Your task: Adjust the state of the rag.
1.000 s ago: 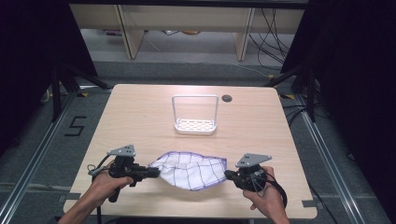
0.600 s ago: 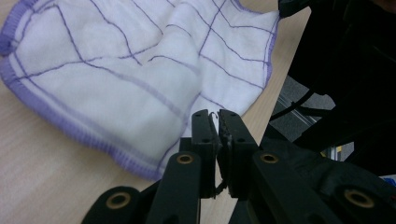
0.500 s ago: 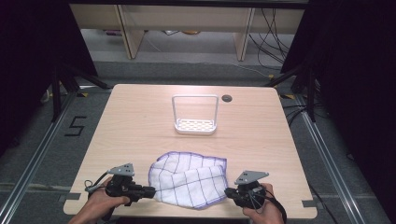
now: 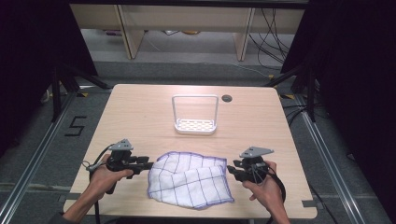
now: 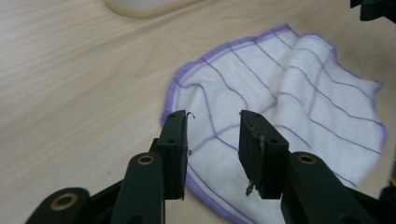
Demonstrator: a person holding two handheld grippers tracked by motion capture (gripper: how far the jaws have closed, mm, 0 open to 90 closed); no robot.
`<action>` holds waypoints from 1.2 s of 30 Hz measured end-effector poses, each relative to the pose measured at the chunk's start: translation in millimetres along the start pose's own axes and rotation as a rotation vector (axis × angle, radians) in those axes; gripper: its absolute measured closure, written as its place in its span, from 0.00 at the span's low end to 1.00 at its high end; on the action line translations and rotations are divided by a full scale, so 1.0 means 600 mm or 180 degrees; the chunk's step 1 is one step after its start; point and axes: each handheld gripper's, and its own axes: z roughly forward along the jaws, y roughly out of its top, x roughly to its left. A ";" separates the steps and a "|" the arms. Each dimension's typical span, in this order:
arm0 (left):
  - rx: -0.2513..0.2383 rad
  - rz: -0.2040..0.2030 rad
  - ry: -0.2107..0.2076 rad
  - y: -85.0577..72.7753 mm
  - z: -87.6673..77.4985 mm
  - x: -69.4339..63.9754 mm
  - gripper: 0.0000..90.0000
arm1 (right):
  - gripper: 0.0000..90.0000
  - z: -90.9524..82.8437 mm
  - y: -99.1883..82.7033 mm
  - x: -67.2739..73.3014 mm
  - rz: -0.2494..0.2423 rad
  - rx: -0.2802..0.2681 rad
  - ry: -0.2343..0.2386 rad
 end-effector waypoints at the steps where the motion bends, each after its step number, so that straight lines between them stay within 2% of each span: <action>1: -0.0001 -0.0003 0.0035 0.004 0.005 0.002 0.66 | 0.70 0.010 0.006 -0.007 0.0000 0.0020 -0.0007; 3: 0.0058 0.0027 0.0112 0.013 0.017 0.011 0.63 | 0.69 0.027 0.012 -0.016 0.0016 -0.0035 -0.0011; 4: 0.0039 0.0029 0.0137 0.017 0.024 0.015 0.63 | 0.69 0.032 0.016 -0.022 0.0004 0.0059 -0.0004; 6: 0.0067 0.0008 0.0162 0.023 0.037 0.024 0.63 | 0.68 0.048 0.022 -0.030 0.0040 0.0109 -0.0019; 8: 0.0131 0.0032 0.0189 0.026 0.046 0.028 0.63 | 0.68 0.061 0.024 -0.036 -0.0004 0.0123 -0.0031; 9: 0.0166 0.0035 0.0190 0.027 0.051 0.029 0.63 | 0.68 0.062 0.026 -0.036 0.0030 0.0161 -0.0007; 10: 0.0237 0.0094 0.0192 0.028 0.053 0.032 0.63 | 0.68 0.065 0.028 -0.035 0.0063 0.0188 -0.0021; 11: 0.0212 0.0077 0.0207 0.029 0.059 0.031 0.63 | 0.67 0.070 0.029 -0.037 0.0017 0.0179 -0.0022; 13: 0.0246 0.0076 0.0200 0.029 0.066 0.028 0.62 | 0.66 0.076 0.031 -0.040 0.0020 0.0202 -0.0014; 14: 0.0327 0.0192 0.0185 0.031 0.066 0.031 0.61 | 0.66 0.079 0.032 -0.040 0.0048 0.0219 -0.0022; 16: 0.0262 0.0179 0.0171 0.031 0.073 0.029 0.58 | 0.65 0.084 0.034 -0.044 0.0018 0.0223 -0.0022; 18: 0.0333 0.0220 0.0200 0.033 0.077 0.028 0.58 | 0.64 0.088 0.035 -0.045 0.0057 0.0252 -0.0020; 19: 0.0402 0.0266 0.0211 0.033 0.078 0.030 0.57 | 0.63 0.093 0.034 -0.047 -0.0004 0.0237 -0.0021; 21: 0.0426 0.0286 0.0259 0.033 0.083 0.029 0.56 | 0.63 0.098 0.034 -0.047 0.0013 0.0226 -0.0053; 22: 0.0463 0.0313 0.0262 0.034 0.085 0.029 0.56 | 0.63 0.099 0.036 -0.045 0.0085 0.0239 -0.0037; 23: 0.0484 0.0320 0.0272 0.034 0.087 0.028 0.55 | 0.63 0.100 0.036 -0.048 -0.0014 0.0279 -0.0032; 24: 0.0494 0.0307 0.0259 0.034 0.089 0.026 0.55 | 0.63 0.101 0.038 -0.045 0.0026 0.0303 -0.0022; 25: 0.0524 0.0341 0.0244 0.034 0.090 0.026 0.55 | 0.63 0.104 0.039 -0.046 -0.0035 0.0300 -0.0018; 27: 0.0554 0.0368 0.0236 0.034 0.094 0.023 0.54 | 0.63 0.109 0.040 -0.044 -0.0041 0.0309 -0.0030; 32: 0.0659 0.0450 0.0299 0.032 0.103 0.023 0.53 | 0.63 0.124 0.042 -0.040 -0.0093 0.0398 -0.0026; 36: 0.0655 0.0436 0.0308 0.031 0.108 0.025 0.53 | 0.63 0.136 0.043 -0.039 -0.0197 0.0443 -0.0042</action>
